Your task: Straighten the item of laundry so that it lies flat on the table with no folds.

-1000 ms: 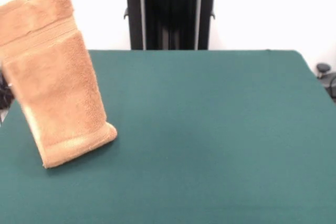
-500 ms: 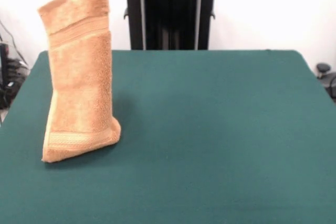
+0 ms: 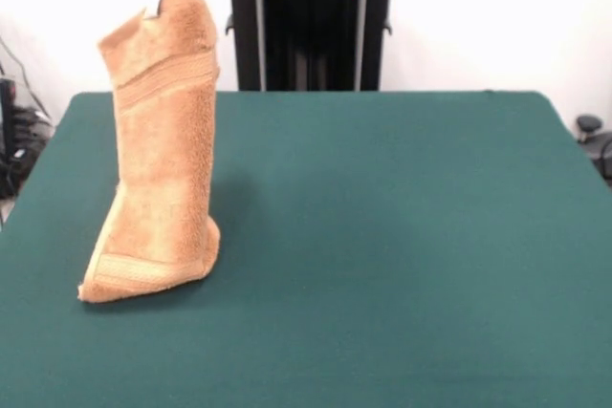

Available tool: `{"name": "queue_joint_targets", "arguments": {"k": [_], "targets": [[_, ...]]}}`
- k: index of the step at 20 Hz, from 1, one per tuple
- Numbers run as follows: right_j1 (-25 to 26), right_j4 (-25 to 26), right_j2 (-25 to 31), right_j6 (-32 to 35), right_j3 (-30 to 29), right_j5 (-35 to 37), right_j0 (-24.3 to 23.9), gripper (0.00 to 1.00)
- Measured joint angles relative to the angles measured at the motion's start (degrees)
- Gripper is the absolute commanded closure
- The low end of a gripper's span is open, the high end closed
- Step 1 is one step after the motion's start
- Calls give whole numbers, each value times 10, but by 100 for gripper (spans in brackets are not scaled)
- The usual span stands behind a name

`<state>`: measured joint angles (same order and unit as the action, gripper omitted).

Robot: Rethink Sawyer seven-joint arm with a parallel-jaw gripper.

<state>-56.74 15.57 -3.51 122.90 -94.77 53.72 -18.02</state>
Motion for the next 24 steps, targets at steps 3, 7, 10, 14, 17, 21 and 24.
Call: {"name": "queue_joint_targets", "arguments": {"k": [3,7,10,14,17,21,24], "targets": [[0,-11,-8,0,-3,-10,11,100],[0,-39,-27,9,-13,-10,37,100],[0,-76,-54,43,-28,-6,70,100],[0,-119,-87,110,-42,25,107,100],[0,-149,-105,165,-51,64,123,100],[0,-196,-124,232,-69,119,127,100],[-1,-208,-130,250,-75,134,125,100]]}}
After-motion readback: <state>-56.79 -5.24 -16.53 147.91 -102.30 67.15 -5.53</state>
